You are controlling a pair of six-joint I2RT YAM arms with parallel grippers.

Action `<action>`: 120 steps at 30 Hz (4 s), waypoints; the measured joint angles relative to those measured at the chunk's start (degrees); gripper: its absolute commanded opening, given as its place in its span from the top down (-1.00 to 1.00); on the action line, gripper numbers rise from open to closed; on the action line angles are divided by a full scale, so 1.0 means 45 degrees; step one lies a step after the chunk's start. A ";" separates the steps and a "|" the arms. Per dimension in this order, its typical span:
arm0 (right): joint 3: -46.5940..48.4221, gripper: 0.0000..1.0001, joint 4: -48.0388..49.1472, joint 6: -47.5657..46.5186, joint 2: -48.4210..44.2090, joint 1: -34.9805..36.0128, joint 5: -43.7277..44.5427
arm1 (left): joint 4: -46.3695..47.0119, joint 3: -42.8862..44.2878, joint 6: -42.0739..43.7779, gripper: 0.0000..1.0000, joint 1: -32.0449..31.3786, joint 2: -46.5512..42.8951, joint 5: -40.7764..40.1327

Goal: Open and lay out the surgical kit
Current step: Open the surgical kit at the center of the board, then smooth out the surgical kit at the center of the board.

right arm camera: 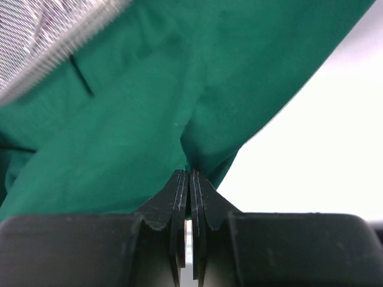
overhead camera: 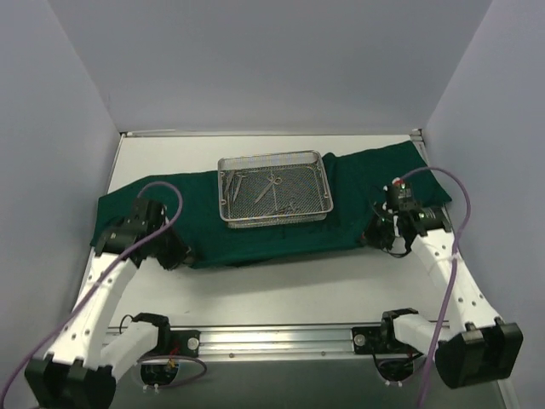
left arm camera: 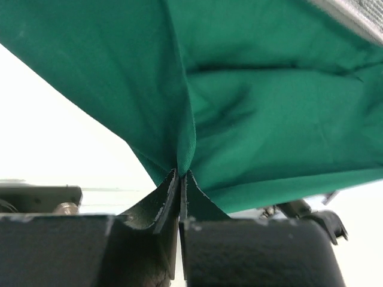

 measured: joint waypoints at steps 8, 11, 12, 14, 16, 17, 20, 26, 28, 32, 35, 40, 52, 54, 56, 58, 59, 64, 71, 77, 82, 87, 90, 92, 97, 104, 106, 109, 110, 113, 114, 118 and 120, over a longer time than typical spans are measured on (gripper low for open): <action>-0.2448 -0.22 -0.2686 0.0952 -0.3327 -0.0520 0.0515 | -0.2628 -0.2283 -0.1069 -0.14 0.0097 -0.5809 0.0364; -0.2278 -0.48 -0.2885 0.0719 -0.2807 -0.0583 0.0714 | -0.3288 -0.2152 -0.0933 -0.30 0.0097 -0.5965 0.0291; -0.1962 -0.54 -0.2992 0.0661 -0.2526 -0.0583 0.0797 | -0.3390 -0.2001 -0.0845 -0.34 0.0102 -0.5722 0.0233; -0.1001 -0.61 -0.2982 0.0505 -0.1525 -0.0583 0.1117 | -0.3512 -0.1214 -0.0418 -0.39 0.0107 -0.4595 -0.0024; 0.0330 -0.73 -0.2841 0.0189 -0.0510 -0.0588 0.1671 | -0.3492 0.0015 0.0044 -0.41 0.0107 -0.3157 -0.0374; 0.0991 -0.74 -0.2676 0.0000 -0.0049 -0.0617 0.1996 | -0.3347 0.0670 0.0355 -0.41 0.0112 -0.2346 -0.0534; 0.2725 -0.74 -0.2142 -0.0549 0.1418 -0.0942 0.2885 | -0.2759 0.2662 0.1200 -0.46 0.0117 -0.0126 -0.0947; 0.4367 -0.47 -0.0879 -0.1481 0.4818 -0.2006 0.4080 | -0.1656 0.5042 0.2438 -0.47 0.0272 0.3521 -0.1224; 0.4823 -0.29 -0.0568 -0.1753 0.5999 -0.2186 0.4352 | -0.1399 0.5600 0.2749 -0.47 0.0330 0.4401 -0.1214; 0.6110 0.27 0.0189 -0.2181 0.8034 -0.2259 0.4629 | -0.0874 0.5911 0.3162 -0.45 0.0355 0.5202 -0.1049; 0.7043 0.30 0.0559 -0.2346 0.9068 -0.2259 0.4736 | -0.0811 0.5911 0.3410 -0.45 0.0364 0.5566 -0.0913; 0.7864 0.19 0.0782 -0.2404 1.0244 -0.2244 0.4877 | -0.0554 0.5916 0.3701 -0.44 0.0612 0.6217 -0.0563; 0.6567 0.19 0.1059 -0.2390 1.1084 -0.2055 0.5139 | -0.0355 0.6159 0.4148 -0.43 0.1462 0.6931 0.0044; 0.6246 0.18 0.1093 -0.2390 1.1084 -0.2035 0.5139 | -0.0355 0.6169 0.4216 -0.43 0.1506 0.6960 0.0117; 0.6047 0.17 0.1137 -0.2390 1.1084 -0.1987 0.5139 | -0.0355 0.6227 0.4245 -0.43 0.1511 0.7028 0.0185; 0.5931 0.17 0.1224 -0.2395 1.1084 -0.1987 0.5134 | -0.0350 0.6275 0.4269 -0.42 0.1511 0.7101 0.0282; 0.5882 0.17 0.1287 -0.2395 1.1084 -0.1987 0.5134 | -0.0345 0.6275 0.4279 -0.42 0.1511 0.7135 0.0330; 0.5717 0.25 0.1433 -0.2390 1.1084 -0.1987 0.5134 | -0.0345 0.6280 0.4308 -0.42 0.1511 0.7150 0.0418; 0.5518 0.46 0.1627 -0.2365 1.1084 -0.1996 0.5124 | -0.0345 0.6280 0.4323 -0.42 0.1511 0.7150 0.0471; 0.5518 0.78 0.1700 -0.2385 1.1084 -0.2016 0.5139 | -0.0350 0.6280 0.4362 -0.42 0.1511 0.7150 0.0486; 0.5484 1.00 0.1700 -0.2356 1.1079 -0.2166 0.5178 | -0.0355 0.6280 0.4454 -0.42 0.1511 0.7150 0.0505; 0.4896 1.00 0.1749 -0.2312 1.0792 -0.2807 0.5095 | -0.0364 0.6426 0.4629 -0.42 0.1525 0.7111 0.0384; 0.3959 1.00 0.1719 -0.2176 0.9797 -0.3716 0.4945 | -0.0311 0.6421 0.4755 -0.42 0.1549 0.6858 0.0209; 0.3196 1.00 0.1540 -0.2006 0.8621 -0.4527 0.4823 | -0.0185 0.6377 0.4881 -0.41 0.1569 0.6562 0.0117; 0.1481 1.00 0.0865 -0.1457 0.4075 -0.6795 0.4935 | 0.0529 0.5328 0.4925 -0.42 0.1676 0.5566 0.0223; 0.0529 0.09 -0.1321 -0.0272 -0.2113 -0.7951 0.5537 | 0.0797 0.3104 0.4896 -0.49 0.1821 0.4731 0.0311; 0.0578 -0.34 -0.2215 0.0170 -0.2943 -0.7951 0.5649 | 0.0767 0.2827 0.4906 -0.51 0.1889 0.4726 0.0257; 0.0578 -0.46 -0.3283 0.0661 -0.2919 -0.7995 0.5469 | 0.0772 0.2778 0.4945 -0.55 0.2089 0.4726 0.0180; 0.0578 -0.51 -0.3395 0.0690 -0.2696 -0.8000 0.5314 | 0.0772 0.2778 0.4959 -0.56 0.2161 0.4726 0.0112; 0.0933 -0.59 -0.3381 0.0568 -0.1685 -0.7941 0.4736 | 0.0772 0.2778 0.4983 -0.61 0.2268 0.4726 -0.0136; 0.1185 -0.60 -0.3337 0.0476 -0.1214 -0.7868 0.4595 | 0.0767 0.2778 0.4983 -0.61 0.2273 0.4731 -0.0233; 0.2511 -0.60 -0.2526 -0.0058 0.0583 -0.6611 0.4274 | 0.0748 0.2807 0.4979 -0.62 0.2273 0.4979 -0.0495; 0.2919 -0.60 -0.1982 -0.0267 0.1107 -0.5561 0.4255 | 0.0738 0.2812 0.4949 -0.63 0.2273 0.5231 -0.0568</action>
